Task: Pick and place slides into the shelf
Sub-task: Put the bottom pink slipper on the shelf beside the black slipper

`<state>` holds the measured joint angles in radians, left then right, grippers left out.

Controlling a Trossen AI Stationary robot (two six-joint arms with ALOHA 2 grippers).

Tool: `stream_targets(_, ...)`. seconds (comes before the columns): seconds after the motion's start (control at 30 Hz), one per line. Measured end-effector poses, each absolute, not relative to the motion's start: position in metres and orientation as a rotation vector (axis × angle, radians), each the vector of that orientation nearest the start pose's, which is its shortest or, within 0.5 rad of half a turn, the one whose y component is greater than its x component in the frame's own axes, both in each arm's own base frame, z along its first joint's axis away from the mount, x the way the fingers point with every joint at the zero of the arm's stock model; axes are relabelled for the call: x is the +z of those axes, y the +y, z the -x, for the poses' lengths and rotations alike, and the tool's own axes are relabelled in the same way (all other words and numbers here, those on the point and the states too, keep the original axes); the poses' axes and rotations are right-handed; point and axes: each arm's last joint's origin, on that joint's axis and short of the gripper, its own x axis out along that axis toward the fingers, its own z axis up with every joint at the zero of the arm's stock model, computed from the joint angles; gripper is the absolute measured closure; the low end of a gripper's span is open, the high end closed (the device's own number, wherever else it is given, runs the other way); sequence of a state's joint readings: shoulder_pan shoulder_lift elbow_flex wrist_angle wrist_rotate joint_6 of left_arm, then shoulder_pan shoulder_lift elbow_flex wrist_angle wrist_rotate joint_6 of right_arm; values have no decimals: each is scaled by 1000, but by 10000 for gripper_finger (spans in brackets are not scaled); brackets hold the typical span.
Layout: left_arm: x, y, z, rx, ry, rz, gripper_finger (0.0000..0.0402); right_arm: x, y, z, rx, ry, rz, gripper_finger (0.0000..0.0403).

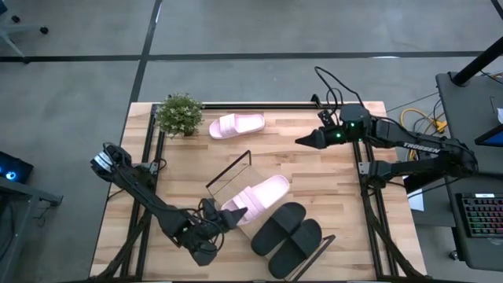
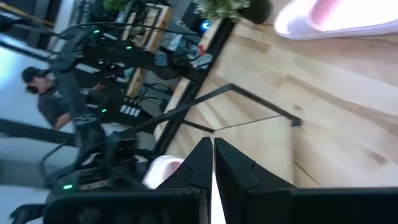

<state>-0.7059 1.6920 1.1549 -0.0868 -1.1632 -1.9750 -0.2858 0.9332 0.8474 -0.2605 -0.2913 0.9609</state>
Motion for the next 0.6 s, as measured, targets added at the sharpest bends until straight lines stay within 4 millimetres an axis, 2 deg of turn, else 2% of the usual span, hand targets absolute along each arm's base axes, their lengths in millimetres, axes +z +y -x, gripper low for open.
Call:
stream_targets(0.33, 231, -214, -294, 643, -226, 1325, 400, 329, -27, -202, -18, 306, -1017, 394)
stream_targets(0.6, 205, -222, -303, 654, -270, 1395, 400, 330, -10, -204, 58, 334, -998, 394)
